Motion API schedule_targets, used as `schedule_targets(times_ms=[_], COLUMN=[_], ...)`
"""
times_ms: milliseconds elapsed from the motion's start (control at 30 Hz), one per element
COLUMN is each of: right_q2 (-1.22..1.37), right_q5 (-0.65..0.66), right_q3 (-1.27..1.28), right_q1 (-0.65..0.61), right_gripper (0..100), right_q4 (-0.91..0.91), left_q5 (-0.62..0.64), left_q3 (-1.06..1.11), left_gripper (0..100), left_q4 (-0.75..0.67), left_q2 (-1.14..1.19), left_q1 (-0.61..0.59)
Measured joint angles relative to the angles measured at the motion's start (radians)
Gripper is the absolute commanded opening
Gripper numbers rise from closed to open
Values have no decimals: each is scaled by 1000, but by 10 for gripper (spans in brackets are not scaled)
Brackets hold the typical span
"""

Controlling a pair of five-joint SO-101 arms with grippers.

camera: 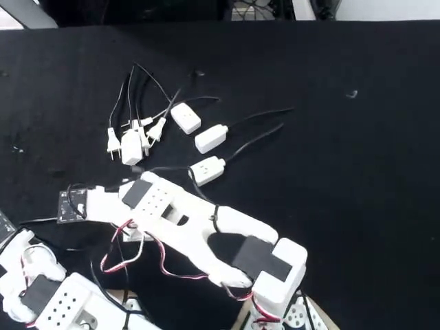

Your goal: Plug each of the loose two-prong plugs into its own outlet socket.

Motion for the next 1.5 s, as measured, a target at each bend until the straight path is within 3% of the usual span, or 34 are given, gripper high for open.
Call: schedule_targets(times_ms=[200, 467, 500, 633, 900, 1133, 1200, 1400, 1500], right_q2=[166, 233, 230, 169, -63, -115, -95, 77, 160], right_q5=[87, 95, 78, 2, -17, -166, -123, 206, 287], right_q3=[-100, -295, -310, -321, -236, -210, -210, -222, -279], right_q1=[0, 20, 35, 114, 262, 147, 126, 126, 126], right_gripper=[489, 15, 10, 11, 18, 380, 411, 403, 403], right_q4=[-43, 121, 130, 132, 140, 137, 123, 169, 213], left_q5=[0, 0, 0, 0, 0, 0, 0, 0, 0], left_q3=[0, 0, 0, 0, 0, 0, 0, 0, 0], left_gripper=[33, 33, 33, 33, 33, 33, 33, 33, 33], left_q4=[0, 0, 0, 0, 0, 0, 0, 0, 0], left_q2=[0, 0, 0, 0, 0, 0, 0, 0, 0], left_q1=[0, 0, 0, 0, 0, 0, 0, 0, 0])
